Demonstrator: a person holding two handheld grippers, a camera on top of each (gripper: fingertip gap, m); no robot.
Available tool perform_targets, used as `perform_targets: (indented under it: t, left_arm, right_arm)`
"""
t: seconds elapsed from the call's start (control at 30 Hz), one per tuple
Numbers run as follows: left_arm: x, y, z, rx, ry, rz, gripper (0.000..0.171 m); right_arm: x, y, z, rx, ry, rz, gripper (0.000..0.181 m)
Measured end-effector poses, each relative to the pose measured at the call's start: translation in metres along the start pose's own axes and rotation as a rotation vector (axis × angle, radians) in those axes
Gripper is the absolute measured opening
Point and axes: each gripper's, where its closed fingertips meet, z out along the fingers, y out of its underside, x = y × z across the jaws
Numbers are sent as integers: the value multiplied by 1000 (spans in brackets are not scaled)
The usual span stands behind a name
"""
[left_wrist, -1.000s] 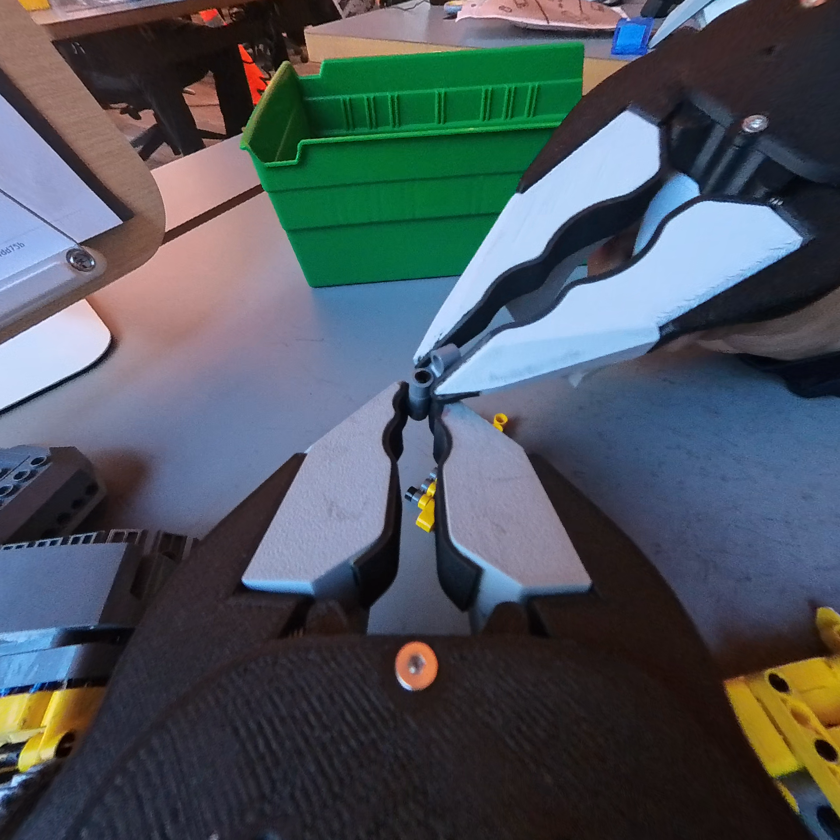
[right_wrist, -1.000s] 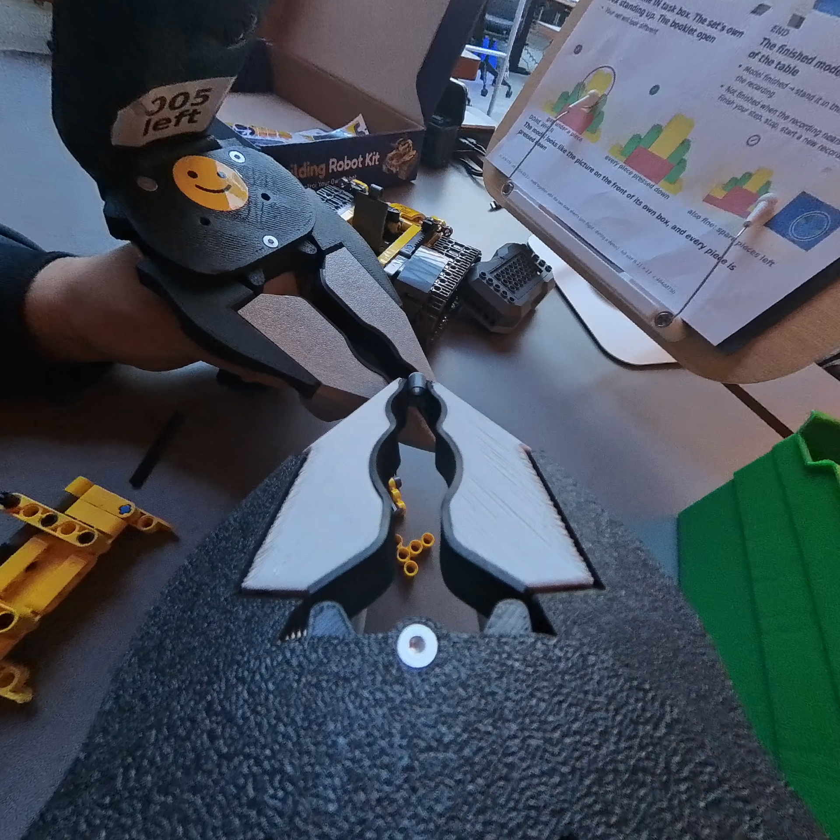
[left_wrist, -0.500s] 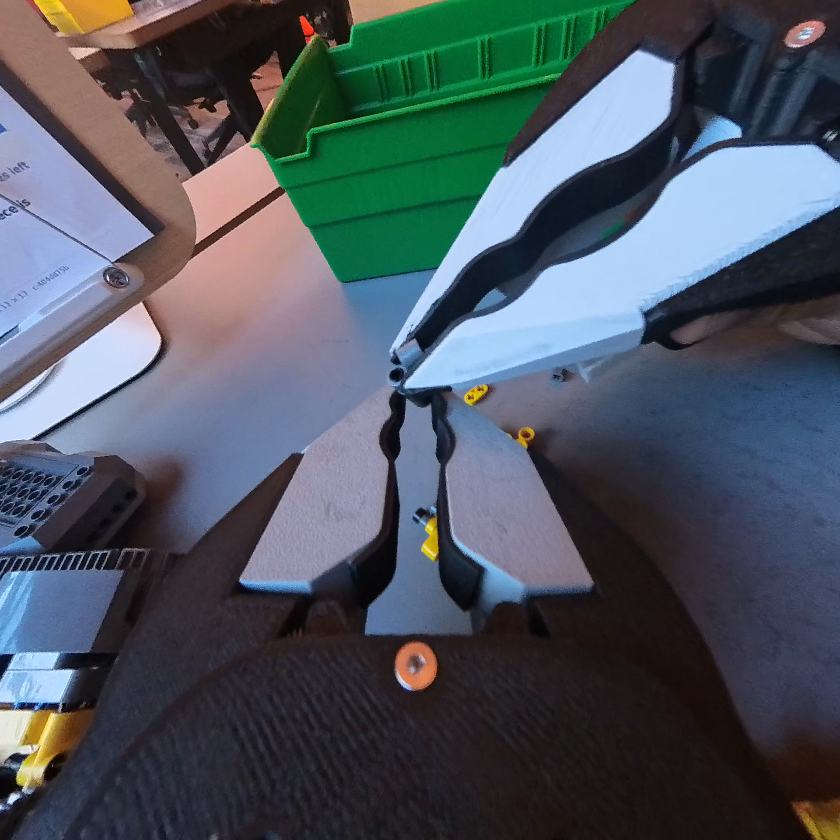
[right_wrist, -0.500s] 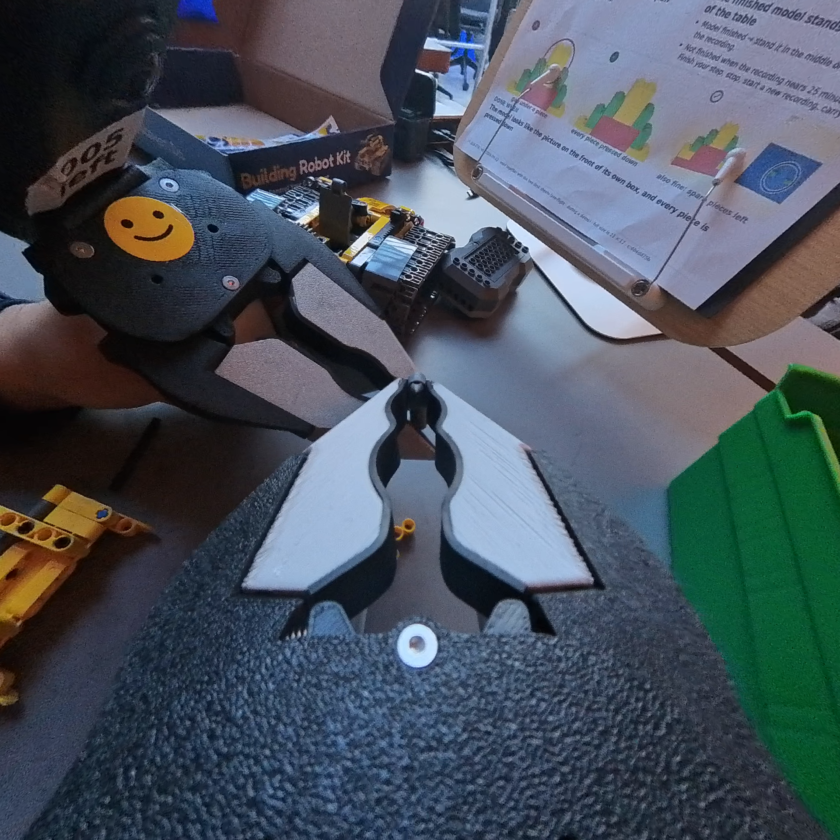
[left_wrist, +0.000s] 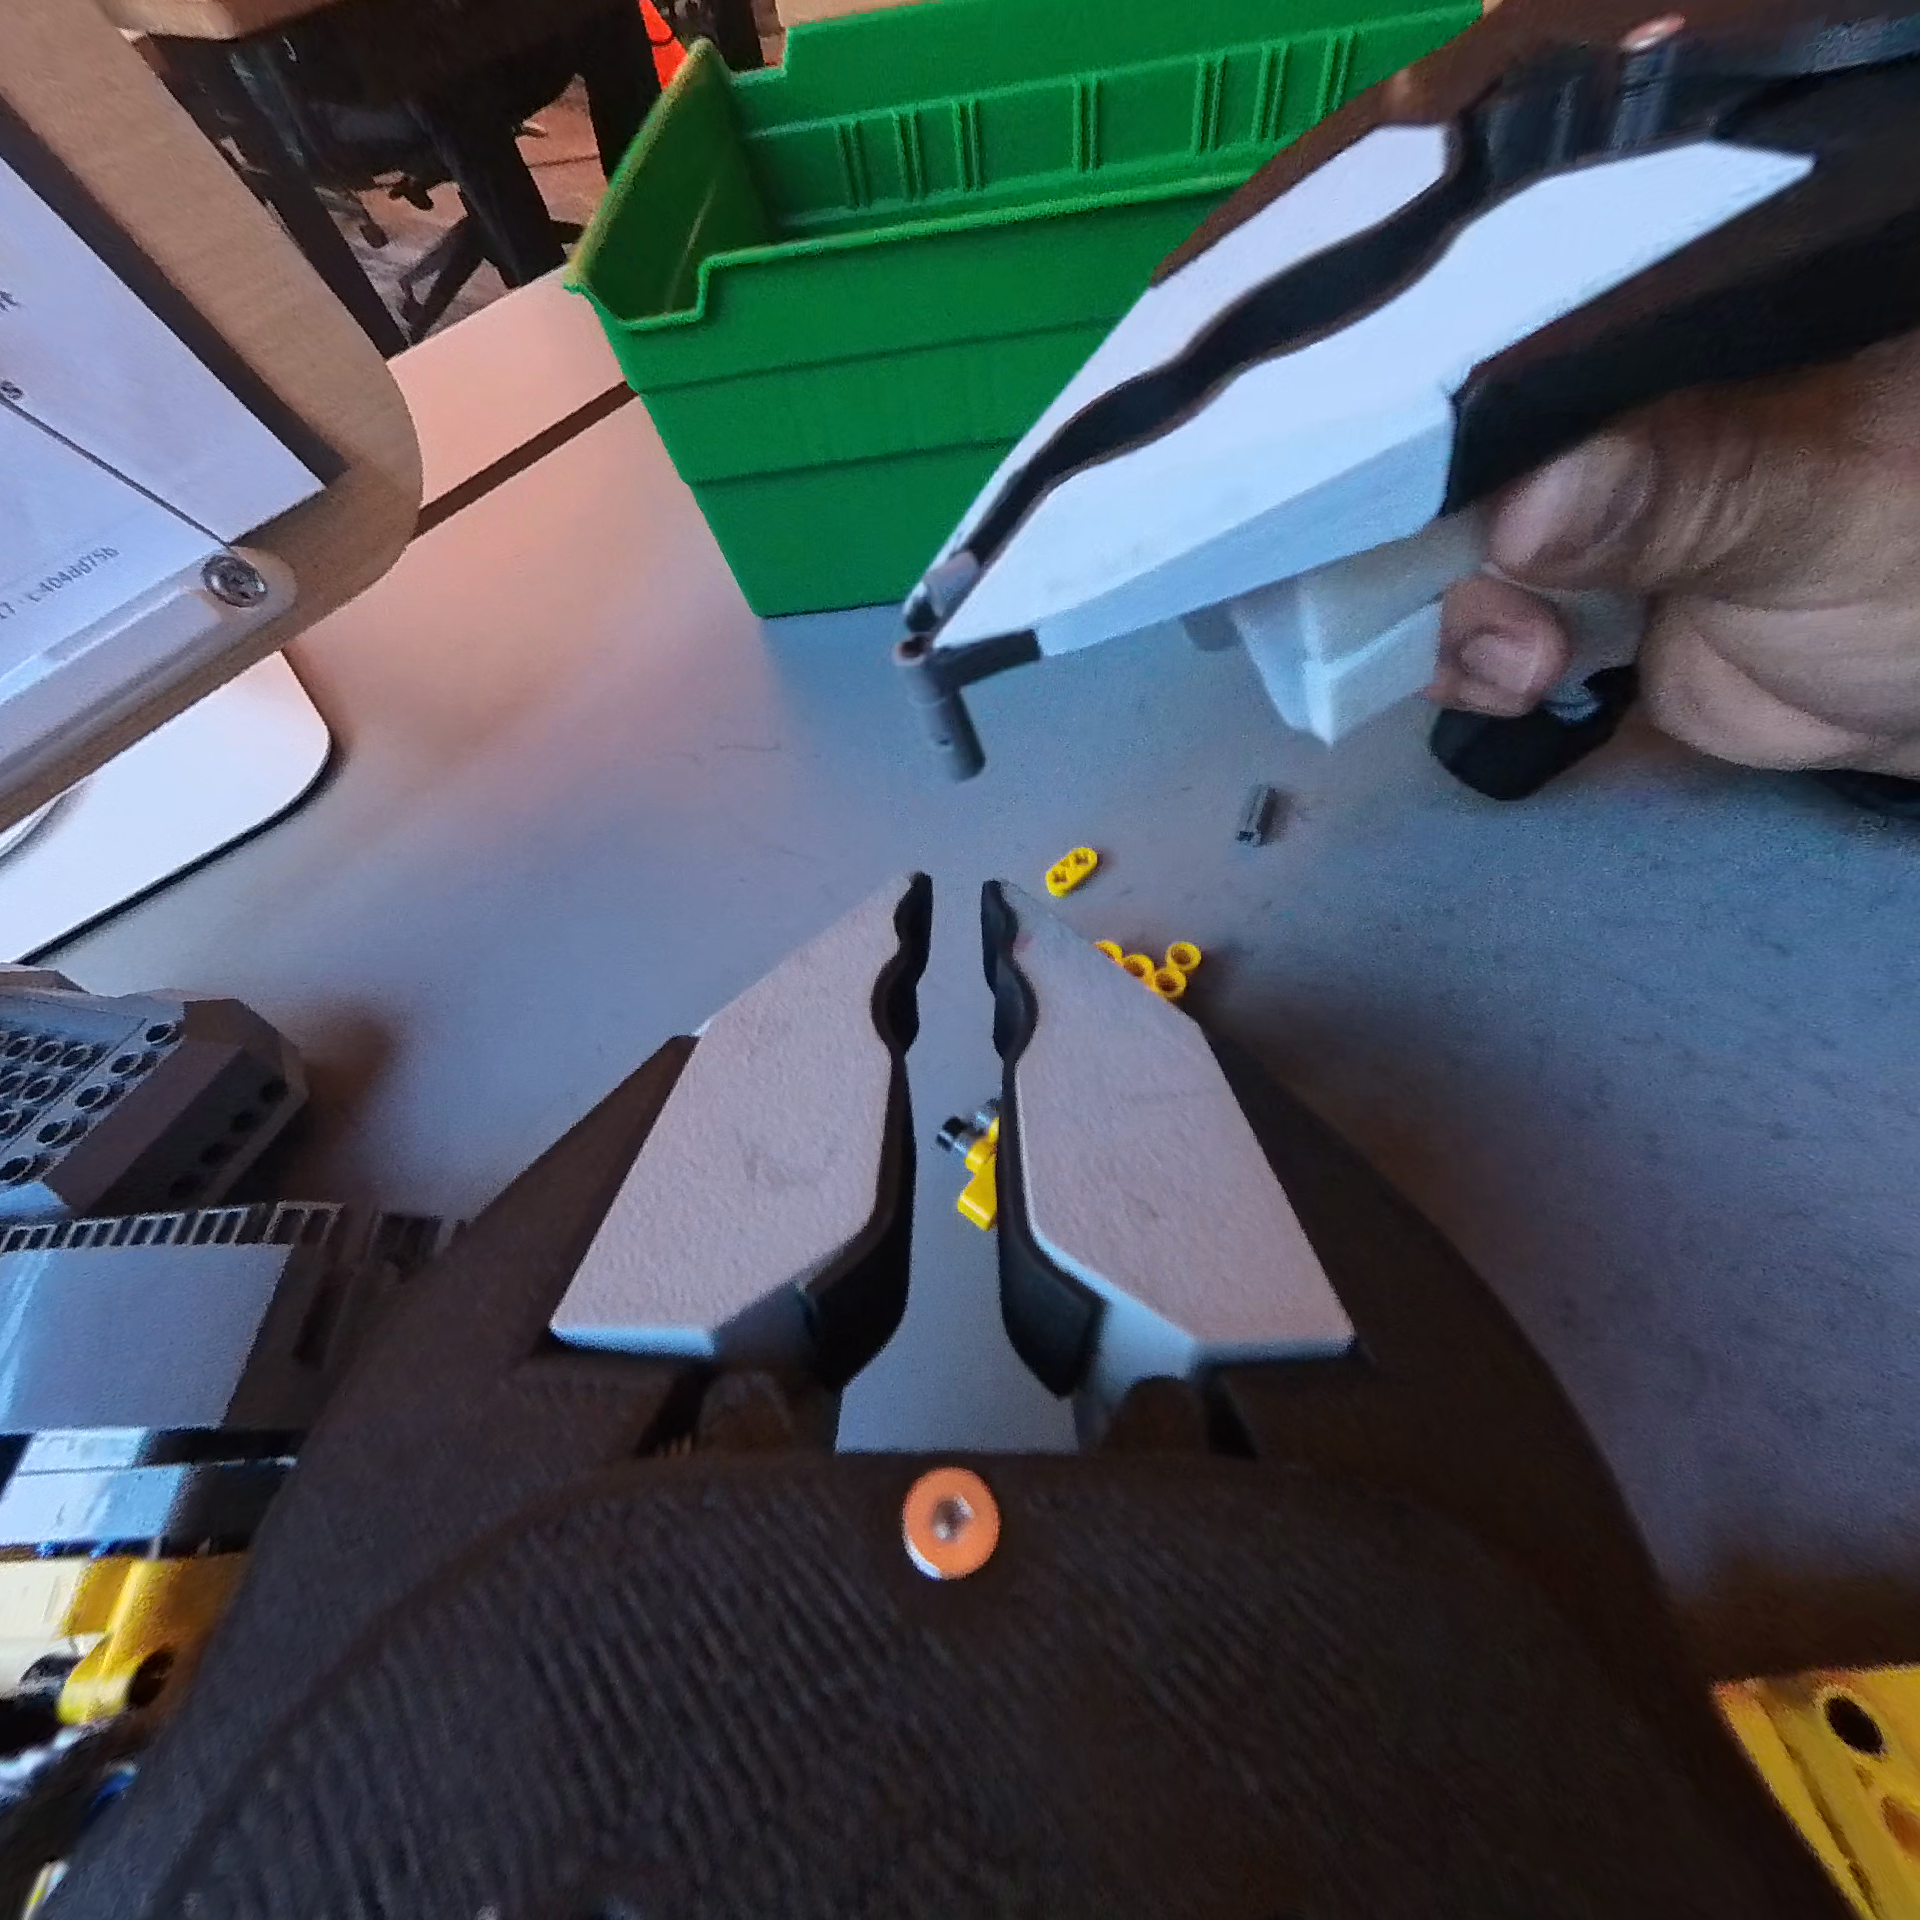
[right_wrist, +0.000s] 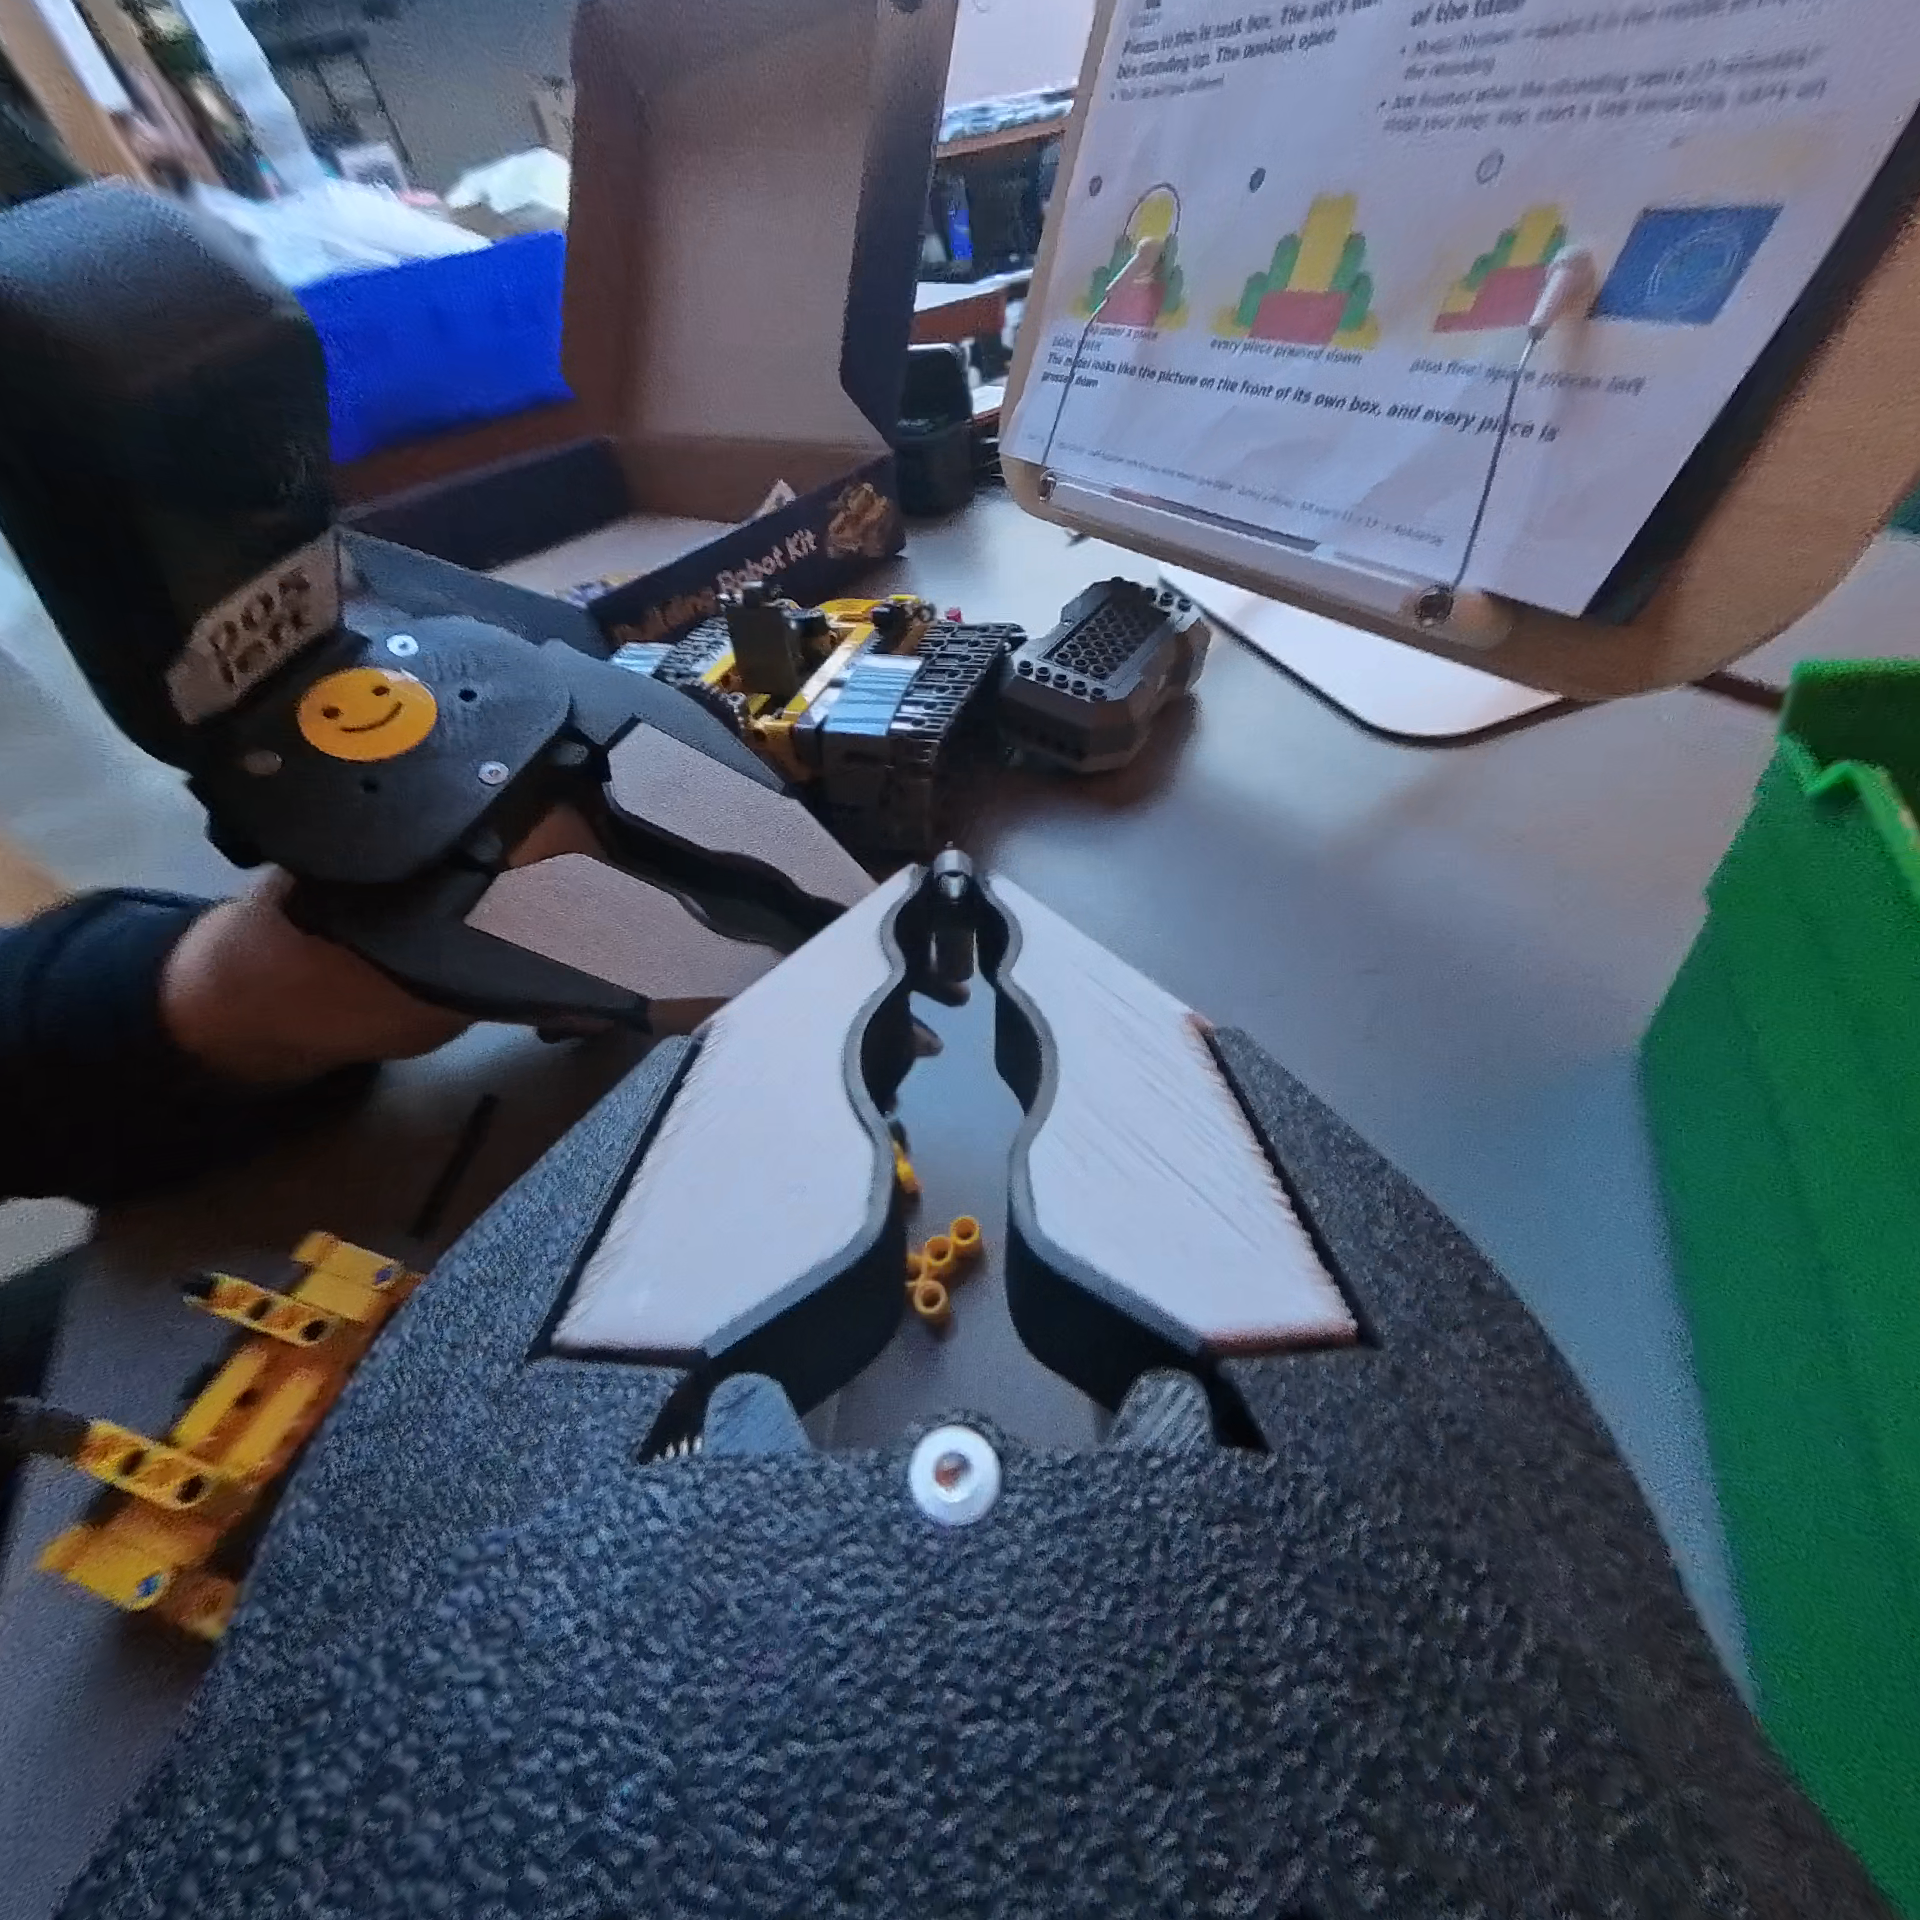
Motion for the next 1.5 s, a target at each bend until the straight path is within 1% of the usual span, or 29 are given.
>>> perform_targets:
  t: [0.1, 0.2, 0.3, 0.37, 0.4, 0.43, 0.53, 0.6, 0.63, 0.73, 0.77, 0.8, 0.97, 1.07, 1.17, 1.27, 1.33, 1.43, 1.47, 1.5]
  left_arm:
    - [1, -5, -2, 28, 11, -10, 11]
    - [7, -13, -4, 70, 43, -16, 17]
    - [11, -19, -6, 105, 63, -31, 19]
    - [11, -22, -7, 121, 74, -50, 19]
    - [10, -21, -7, 120, 73, -60, 17]
    - [7, -20, -7, 117, 67, -72, 10]
    - [7, -19, -8, 127, 114, -138, 8]
    - [7, -20, -7, 136, 132, -181, 12]
    - [7, -21, -7, 141, 133, -187, 14]
    - [7, -19, -7, 129, 132, -178, 14]
    - [8, -19, -7, 129, 133, -172, 11]
    - [9, -20, -7, 131, 136, -162, 3]
    - [7, -17, -5, 109, 75, -110, 6]
    - [2, -13, -4, 80, 45, -100, 2]
    - [7, -5, -1, 37, 95, -155, 1]
    - [6, -3, 0, 30, 95, -175, 2]
    - [3, -11, -3, 76, 97, -205, 2]
    - [-7, -28, -11, 176, 95, -291, 2]
    - [-5, -22, -10, 144, 113, -305, 1]
    - [3, -13, -6, 108, 135, -305, 1]
  right_arm:
    - [2, -2, -5, 16, -59, 112, 5]
    - [0, -3, -5, 25, -99, 165, 5]
    - [-11, 0, -1, 8, -169, 207, 4]
    - [-19, 1, 2, 7, -207, 232, 5]
    - [-21, 2, 3, 6, -217, 240, 4]
    - [-22, 3, 4, 4, -226, 247, 5]
    - [-23, 3, 5, 10, -247, 283, 5]
    - [-24, 2, 5, 20, -276, 320, 4]
    - [-26, 1, 5, 31, -294, 343, 4]
    - [-27, -1, 5, 45, -312, 376, 4]
    - [-27, -1, 5, 44, -311, 374, 4]
    - [-27, -1, 5, 46, -307, 369, 4]
    - [-25, 2, 6, 36, -277, 327, 4]
    - [-25, 5, 7, 24, -264, 295, 4]
    - [-29, 12, 12, -28, -247, 159, 6]
    - [-29, 15, 17, -58, -196, 56, 5]
    - [-28, 7, 18, -46, -177, 39, 4]
    - [-27, -13, 20, 46, -147, 105, 2]
    - [-18, -28, 18, 127, -100, 145, 3]
    - [-3, -53, 6, 249, -60, 197, 3]
